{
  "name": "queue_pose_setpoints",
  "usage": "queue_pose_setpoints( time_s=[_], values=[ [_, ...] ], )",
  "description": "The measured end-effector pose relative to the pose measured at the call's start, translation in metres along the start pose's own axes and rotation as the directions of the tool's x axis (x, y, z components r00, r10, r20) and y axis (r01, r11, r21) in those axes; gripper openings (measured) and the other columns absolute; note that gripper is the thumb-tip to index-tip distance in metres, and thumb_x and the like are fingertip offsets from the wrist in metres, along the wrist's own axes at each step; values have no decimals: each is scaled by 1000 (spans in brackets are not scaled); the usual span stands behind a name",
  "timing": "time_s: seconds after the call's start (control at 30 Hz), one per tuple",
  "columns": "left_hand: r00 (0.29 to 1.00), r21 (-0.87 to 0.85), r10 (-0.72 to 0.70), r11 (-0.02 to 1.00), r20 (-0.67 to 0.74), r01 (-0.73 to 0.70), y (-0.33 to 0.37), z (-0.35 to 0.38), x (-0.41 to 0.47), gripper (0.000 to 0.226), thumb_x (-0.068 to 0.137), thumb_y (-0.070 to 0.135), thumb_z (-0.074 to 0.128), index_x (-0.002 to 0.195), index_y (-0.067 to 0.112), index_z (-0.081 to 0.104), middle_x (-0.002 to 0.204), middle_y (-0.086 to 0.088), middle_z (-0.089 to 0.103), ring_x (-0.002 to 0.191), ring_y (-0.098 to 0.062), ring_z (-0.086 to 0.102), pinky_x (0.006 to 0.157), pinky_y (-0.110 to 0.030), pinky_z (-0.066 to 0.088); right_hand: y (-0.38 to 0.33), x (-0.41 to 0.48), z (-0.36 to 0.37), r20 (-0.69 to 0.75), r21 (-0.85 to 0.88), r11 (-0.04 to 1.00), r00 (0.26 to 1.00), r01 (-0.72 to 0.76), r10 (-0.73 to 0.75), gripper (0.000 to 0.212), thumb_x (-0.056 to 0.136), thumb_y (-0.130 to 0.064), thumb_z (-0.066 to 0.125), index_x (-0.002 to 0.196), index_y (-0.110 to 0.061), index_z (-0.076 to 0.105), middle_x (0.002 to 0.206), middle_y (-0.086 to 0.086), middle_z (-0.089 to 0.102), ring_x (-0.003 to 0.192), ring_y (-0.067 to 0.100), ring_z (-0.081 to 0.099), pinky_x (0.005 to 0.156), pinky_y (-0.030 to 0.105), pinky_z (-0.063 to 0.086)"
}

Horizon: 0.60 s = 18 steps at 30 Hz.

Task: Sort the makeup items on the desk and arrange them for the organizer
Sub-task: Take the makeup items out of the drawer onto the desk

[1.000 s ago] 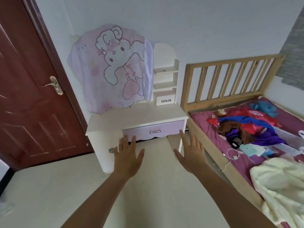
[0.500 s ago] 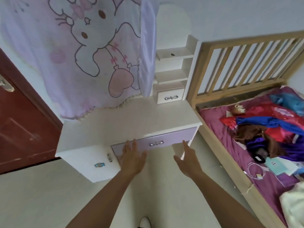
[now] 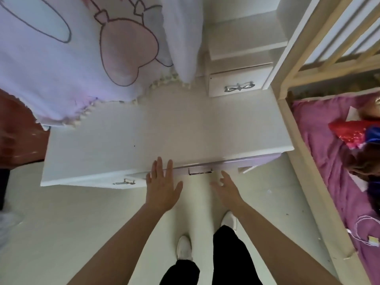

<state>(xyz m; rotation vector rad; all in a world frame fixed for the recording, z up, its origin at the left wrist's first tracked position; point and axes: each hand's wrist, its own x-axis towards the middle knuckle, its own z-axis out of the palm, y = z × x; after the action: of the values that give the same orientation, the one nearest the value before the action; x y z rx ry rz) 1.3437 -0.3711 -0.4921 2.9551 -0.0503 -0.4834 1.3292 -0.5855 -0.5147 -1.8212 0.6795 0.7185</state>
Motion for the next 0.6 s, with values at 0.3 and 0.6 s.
queue_pose_setpoints(
  time_s=[0.3, 0.6],
  values=[
    [1000, 116, 28, 993, -6, -28, 8, 52, 43, 95, 90, 58, 50, 159, 14, 3, 167, -11, 0, 154, -27, 0, 123, -49, 12, 10, 101, 21, 179, 416, 842, 939, -343, 294, 13, 99, -13, 48, 111, -16, 51, 86, 1, 50, 78, 14, 53, 66, 28, 55],
    [996, 115, 85, 990, -6, -84, -6, 62, 47, 93, 87, 42, 50, 159, 17, -3, 166, -8, -9, 153, -25, -8, 124, -46, 4, 12, 137, 67, 139, 740, 600, 943, -302, 303, 19, 101, -5, 42, 85, -10, 51, 84, 8, 56, 79, 24, 61, 88, 39, 56]
  ],
)
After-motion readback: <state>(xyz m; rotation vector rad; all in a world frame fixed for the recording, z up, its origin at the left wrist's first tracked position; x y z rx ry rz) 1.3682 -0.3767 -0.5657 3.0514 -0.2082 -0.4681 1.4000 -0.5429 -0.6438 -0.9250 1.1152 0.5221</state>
